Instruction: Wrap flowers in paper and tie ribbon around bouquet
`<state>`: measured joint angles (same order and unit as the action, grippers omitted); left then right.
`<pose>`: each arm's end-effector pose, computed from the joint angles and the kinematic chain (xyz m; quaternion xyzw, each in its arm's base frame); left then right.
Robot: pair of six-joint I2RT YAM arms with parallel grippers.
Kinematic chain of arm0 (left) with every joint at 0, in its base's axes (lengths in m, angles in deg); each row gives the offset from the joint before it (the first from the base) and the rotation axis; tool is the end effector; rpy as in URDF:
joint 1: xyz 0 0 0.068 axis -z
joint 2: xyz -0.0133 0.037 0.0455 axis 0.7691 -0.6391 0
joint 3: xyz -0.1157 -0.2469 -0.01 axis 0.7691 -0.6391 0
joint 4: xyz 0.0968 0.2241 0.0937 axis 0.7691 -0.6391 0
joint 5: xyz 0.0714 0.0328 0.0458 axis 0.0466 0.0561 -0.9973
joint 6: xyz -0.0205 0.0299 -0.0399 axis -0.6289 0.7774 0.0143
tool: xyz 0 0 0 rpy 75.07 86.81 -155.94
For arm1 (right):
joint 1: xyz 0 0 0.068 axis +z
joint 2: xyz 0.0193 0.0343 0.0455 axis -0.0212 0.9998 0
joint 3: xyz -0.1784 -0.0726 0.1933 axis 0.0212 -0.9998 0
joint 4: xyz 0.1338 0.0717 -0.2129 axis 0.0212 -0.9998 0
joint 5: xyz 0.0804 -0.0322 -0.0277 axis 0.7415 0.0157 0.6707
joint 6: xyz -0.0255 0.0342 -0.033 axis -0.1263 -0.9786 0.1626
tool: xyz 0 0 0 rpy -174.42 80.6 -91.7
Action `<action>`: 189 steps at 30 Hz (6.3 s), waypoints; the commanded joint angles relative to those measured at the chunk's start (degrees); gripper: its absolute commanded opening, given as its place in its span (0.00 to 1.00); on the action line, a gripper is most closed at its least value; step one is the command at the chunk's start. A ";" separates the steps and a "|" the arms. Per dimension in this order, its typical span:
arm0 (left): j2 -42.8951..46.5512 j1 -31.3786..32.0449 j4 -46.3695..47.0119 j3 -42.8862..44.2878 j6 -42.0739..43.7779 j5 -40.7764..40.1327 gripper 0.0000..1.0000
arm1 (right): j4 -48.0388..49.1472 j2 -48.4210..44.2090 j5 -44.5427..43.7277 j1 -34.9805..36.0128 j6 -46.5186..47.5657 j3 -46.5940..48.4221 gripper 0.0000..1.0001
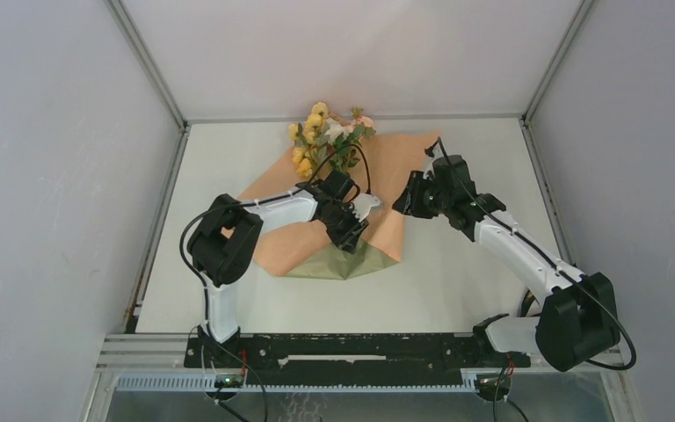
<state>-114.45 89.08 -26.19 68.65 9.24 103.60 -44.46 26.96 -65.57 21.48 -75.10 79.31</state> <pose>0.2950 -0.2566 0.1568 0.4810 0.8298 -0.2443 0.1432 0.2573 0.1155 0.2745 -0.0094 0.9025 0.2610 0.3425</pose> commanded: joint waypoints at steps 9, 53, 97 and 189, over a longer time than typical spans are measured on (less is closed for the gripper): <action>-1.73 -0.28 2.84 -3.32 -0.48 -1.57 0.38 | 12.74 -14.61 -0.05 3.90 -28.24 -32.55 0.61; 11.65 -3.93 0.41 -1.36 -3.08 2.16 0.59 | 12.21 -1.03 -39.29 26.08 -19.93 -21.18 0.00; 2.96 -3.43 6.95 -7.22 -11.59 -1.90 0.61 | 15.59 4.05 -40.16 29.18 -21.74 -19.63 0.27; 14.84 -27.02 18.19 -9.31 -37.74 24.67 1.00 | 10.46 39.29 -59.14 52.91 50.05 7.68 0.00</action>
<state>-98.61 60.97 -14.83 60.63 -22.16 127.84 -34.78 66.39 -124.73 73.90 -25.62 85.17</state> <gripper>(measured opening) 0.996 0.006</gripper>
